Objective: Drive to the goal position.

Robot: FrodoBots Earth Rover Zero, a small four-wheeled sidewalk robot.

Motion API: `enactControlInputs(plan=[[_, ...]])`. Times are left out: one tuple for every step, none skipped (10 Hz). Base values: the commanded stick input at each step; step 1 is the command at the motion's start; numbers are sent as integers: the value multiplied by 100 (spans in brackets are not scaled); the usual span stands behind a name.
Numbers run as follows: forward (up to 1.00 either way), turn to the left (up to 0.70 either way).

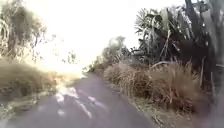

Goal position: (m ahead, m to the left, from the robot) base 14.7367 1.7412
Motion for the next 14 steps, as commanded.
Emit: enactControlInputs(plan=[[70, 35], [70, 35], [70, 35], [70, 35], [70, 35], [70, 35], [70, 35], [70, 35], [70, 35], [70, 35], [70, 35], [70, 35], [70, 0], [70, 0]])
